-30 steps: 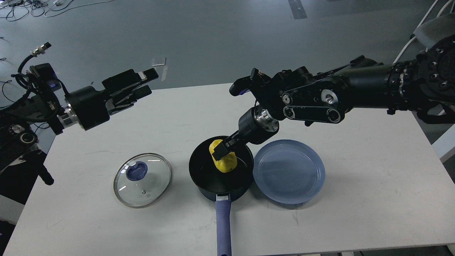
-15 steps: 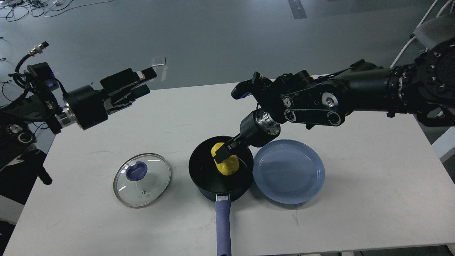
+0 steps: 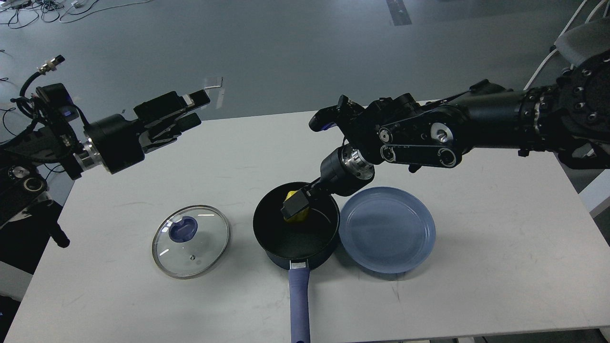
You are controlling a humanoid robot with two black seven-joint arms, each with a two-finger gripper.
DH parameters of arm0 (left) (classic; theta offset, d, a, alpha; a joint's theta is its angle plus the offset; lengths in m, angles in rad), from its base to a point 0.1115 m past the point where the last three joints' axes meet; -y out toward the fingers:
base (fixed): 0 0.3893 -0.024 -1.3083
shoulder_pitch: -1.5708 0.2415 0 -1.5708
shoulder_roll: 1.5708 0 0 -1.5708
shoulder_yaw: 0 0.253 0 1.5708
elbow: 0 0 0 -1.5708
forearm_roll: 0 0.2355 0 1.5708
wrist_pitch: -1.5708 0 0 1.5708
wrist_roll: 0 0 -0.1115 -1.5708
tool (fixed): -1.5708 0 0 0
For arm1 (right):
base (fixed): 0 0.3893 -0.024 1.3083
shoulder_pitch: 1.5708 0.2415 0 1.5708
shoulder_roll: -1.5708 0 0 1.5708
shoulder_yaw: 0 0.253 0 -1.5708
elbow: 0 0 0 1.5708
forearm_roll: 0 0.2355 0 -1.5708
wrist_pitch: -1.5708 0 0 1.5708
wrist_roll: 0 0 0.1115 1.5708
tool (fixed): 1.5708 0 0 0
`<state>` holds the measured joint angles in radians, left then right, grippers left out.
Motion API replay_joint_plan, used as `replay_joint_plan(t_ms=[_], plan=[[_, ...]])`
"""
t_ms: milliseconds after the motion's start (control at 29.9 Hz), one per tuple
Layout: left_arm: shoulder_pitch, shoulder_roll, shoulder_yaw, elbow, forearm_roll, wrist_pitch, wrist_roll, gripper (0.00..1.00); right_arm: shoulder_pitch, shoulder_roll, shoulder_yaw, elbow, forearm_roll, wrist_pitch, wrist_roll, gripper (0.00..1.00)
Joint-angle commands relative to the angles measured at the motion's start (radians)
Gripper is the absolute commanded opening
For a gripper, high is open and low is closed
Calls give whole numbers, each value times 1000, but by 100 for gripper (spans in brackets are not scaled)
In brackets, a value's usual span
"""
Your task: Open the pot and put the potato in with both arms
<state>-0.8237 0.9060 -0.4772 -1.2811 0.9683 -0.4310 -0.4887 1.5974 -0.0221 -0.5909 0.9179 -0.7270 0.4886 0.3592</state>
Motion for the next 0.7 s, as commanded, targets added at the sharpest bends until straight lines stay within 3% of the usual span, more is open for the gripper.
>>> replay_joint_plan(t_ms=[0, 201, 335, 536, 670], plan=[[0, -4, 0, 0, 0, 0, 0, 98, 27, -93, 51, 1, 15, 0, 0, 96], [0, -12, 2, 2, 0, 0, 0, 98, 7, -337, 183, 9, 110, 0, -2, 96], [3, -18, 2, 3, -5, 0, 0, 98, -108, -493, 348, 1, 230, 0, -2, 97], [18, -58, 3, 14, -86, 3, 0, 98, -337, -614, 616, -16, 316, 0, 4, 97], [20, -101, 3, 51, -181, 3, 0, 98, -487, -613, 781, -54, 411, 0, 7, 98]])
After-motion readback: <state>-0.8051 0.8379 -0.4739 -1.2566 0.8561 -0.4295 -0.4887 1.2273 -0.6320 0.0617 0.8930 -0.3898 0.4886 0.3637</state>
